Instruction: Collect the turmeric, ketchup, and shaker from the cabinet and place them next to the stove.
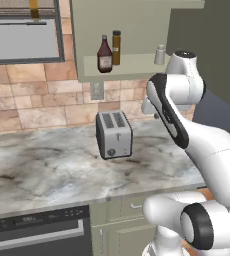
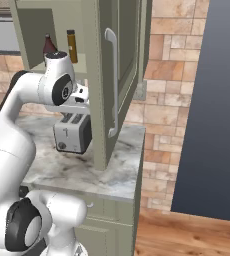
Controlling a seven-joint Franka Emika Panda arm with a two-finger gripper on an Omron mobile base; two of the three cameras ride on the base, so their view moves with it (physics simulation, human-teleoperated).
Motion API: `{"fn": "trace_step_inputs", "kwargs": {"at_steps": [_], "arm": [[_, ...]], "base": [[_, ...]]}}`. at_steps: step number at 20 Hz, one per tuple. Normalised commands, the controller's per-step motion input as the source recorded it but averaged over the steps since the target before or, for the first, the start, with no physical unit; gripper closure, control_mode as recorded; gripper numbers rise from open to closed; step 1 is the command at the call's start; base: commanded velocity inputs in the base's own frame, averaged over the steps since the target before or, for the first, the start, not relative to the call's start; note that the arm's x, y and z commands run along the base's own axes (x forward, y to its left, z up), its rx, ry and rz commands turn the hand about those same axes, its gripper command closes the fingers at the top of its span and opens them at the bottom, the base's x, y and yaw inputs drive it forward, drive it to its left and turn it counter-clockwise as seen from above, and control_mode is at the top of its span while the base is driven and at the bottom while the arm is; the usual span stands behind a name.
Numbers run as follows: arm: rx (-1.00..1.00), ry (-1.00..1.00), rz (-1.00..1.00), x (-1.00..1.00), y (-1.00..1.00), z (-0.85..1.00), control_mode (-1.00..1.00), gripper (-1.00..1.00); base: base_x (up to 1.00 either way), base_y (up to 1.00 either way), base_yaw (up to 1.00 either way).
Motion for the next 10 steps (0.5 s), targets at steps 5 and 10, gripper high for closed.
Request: {"fn": "trace_step_inputs", "kwargs": {"at_steps": [5, 10], "arm": [[0.0, -0.08, 0.0, -0.31, 0.0, 0.0, -1.0, -1.0], [0.0, -0.02, 0.0, -0.08, 0.0, -0.01, -1.0, -1.0]], "base": [[0.0, 0.0, 0.0], [0.0, 0.0, 0.0]]}}
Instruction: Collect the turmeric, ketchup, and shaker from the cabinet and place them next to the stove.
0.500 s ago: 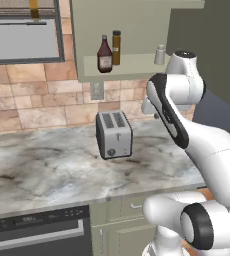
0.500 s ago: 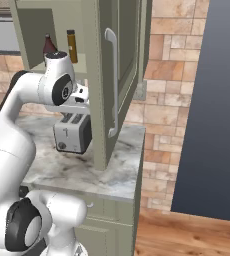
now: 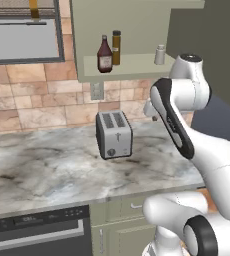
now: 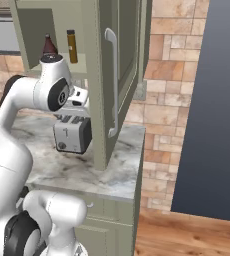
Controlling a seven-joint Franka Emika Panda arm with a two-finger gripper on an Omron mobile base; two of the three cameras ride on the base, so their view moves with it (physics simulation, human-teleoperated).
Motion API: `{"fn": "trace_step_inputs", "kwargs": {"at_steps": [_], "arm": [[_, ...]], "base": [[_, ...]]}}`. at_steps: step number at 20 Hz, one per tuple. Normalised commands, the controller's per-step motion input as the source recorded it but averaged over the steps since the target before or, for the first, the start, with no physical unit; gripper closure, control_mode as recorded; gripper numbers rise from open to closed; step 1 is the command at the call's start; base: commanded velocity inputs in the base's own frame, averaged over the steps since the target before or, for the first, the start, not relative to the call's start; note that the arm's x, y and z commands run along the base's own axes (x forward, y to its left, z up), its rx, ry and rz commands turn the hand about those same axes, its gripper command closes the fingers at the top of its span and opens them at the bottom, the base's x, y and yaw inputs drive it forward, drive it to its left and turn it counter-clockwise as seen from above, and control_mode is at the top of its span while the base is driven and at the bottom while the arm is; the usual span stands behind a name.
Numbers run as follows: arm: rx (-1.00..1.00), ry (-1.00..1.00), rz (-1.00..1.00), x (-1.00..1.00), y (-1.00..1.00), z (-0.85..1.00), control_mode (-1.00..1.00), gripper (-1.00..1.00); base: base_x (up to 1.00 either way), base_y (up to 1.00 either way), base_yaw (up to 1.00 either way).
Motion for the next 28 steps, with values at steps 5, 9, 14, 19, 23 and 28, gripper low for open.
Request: {"fn": "trace_step_inputs", "kwargs": {"at_steps": [5, 9, 14, 19, 23, 28], "arm": [[0.0, -0.35, -0.18, -0.17, 0.01, 0.01, -1.0, -1.0], [0.0, -0.55, -0.11, -0.32, 0.0, 0.31, -1.0, -1.0], [0.02, -0.43, -0.05, -0.08, 0.0, 0.58, -1.0, -1.0], [0.06, -0.06, 0.0, 0.09, -0.11, 0.03, -1.0, -1.0], [0.05, -0.03, 0.0, 0.15, -0.03, 0.27, -1.0, -1.0], [0.02, -0.11, 0.04, 0.11, 0.15, 0.64, -1.0, -1.0]], "base": [[0.0, 0.0, 0.0], [0.0, 0.0, 0.0], [0.0, 0.0, 0.0], [0.0, 0.0, 0.0], [0.0, 0.0, 0.0], [0.0, 0.0, 0.0]]}}
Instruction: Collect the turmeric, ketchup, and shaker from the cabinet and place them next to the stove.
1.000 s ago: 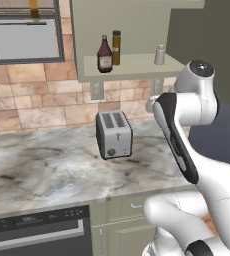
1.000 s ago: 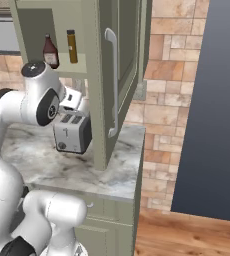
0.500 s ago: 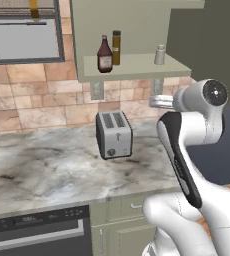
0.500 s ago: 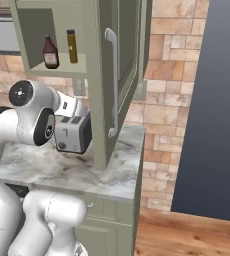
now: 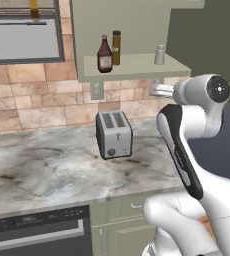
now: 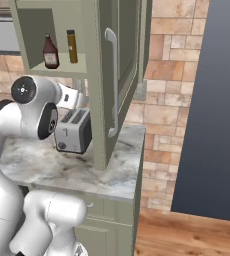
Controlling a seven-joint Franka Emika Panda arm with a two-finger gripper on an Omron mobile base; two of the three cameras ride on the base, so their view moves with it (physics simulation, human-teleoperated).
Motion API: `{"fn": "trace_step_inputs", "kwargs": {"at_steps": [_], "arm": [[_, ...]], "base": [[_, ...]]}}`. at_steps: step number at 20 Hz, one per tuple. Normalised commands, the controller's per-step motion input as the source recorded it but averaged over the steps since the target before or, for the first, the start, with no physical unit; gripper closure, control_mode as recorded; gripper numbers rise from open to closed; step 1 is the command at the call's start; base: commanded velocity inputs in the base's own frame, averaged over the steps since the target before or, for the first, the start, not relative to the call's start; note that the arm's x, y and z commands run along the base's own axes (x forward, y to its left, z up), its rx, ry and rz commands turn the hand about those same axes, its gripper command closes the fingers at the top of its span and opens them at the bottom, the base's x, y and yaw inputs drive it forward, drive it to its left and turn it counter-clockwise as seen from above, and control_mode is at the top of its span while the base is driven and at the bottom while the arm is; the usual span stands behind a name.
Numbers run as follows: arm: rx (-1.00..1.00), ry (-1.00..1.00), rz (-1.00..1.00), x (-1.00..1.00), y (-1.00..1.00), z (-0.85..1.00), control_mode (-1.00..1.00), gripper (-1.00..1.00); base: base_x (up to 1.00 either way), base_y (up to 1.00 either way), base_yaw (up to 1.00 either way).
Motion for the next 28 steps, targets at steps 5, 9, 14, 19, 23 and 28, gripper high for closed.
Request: {"fn": "trace_step_inputs", "kwargs": {"at_steps": [5, 9, 14, 19, 23, 28], "arm": [[0.0, -0.11, 0.08, 0.22, 0.31, 0.62, -1.0, -1.0], [0.0, -0.15, 0.1, 0.21, 0.43, 0.46, -1.0, -1.0], [0.0, -0.12, 0.08, 0.22, 0.52, 0.13, -1.0, -1.0], [-0.02, 0.0, 0.01, 0.04, 0.08, 0.0, -1.0, -1.0], [0.0, 0.02, 0.0, 0.07, 0.0, 0.02, -1.0, -1.0], [0.0, 0.02, 0.01, 0.19, 0.0, 0.13, -1.0, -1.0]], "base": [[0.0, 0.0, 0.0], [0.0, 0.0, 0.0], [0.0, 0.0, 0.0], [0.0, 0.0, 0.0], [0.0, 0.0, 0.0], [0.0, 0.0, 0.0]]}}
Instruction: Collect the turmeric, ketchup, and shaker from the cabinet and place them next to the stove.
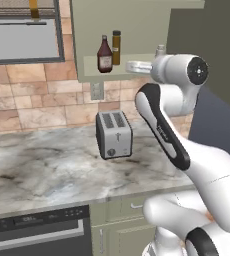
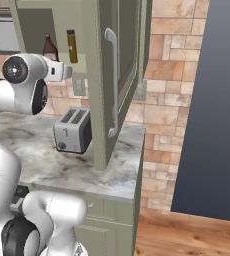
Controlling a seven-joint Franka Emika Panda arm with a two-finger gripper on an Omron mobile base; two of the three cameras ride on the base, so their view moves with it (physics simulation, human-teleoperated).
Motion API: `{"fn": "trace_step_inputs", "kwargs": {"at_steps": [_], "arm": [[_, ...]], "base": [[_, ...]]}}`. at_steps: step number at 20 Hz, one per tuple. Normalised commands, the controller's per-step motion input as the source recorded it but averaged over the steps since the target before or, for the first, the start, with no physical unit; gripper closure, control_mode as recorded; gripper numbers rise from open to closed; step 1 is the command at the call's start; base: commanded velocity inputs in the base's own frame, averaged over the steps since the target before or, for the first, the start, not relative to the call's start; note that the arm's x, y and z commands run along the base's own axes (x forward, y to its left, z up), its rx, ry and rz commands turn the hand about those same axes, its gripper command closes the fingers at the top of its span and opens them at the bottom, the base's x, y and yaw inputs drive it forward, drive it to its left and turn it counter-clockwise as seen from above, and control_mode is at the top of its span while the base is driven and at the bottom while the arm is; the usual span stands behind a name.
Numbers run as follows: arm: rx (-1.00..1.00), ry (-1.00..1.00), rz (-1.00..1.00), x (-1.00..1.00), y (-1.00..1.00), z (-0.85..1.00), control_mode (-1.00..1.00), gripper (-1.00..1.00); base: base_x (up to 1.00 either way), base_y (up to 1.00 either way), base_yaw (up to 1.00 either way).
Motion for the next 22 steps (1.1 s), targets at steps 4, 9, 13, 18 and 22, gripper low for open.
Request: {"fn": "trace_step_inputs", "kwargs": {"at_steps": [4, 9, 13, 18, 22], "arm": [[0.0, 0.0, 0.02, 0.25, 0.0, 0.08, -1.0, -1.0], [0.0, 0.0, 0.06, 0.18, 0.0, 0.02, -1.0, -1.0], [0.0, 0.0, 0.07, 0.25, 0.0, 0.04, -1.0, -1.0], [0.0, 0.0, 0.07, 0.4, 0.09, 0.11, -1.0, -1.0], [0.0, 0.0, 0.08, 0.43, 0.18, 0.14, -1.0, -1.0]], "base": [[0.0, 0.0, 0.0], [0.0, 0.0, 0.0], [0.0, 0.0, 0.0], [0.0, 0.0, 0.0], [0.0, 0.0, 0.0]]}}
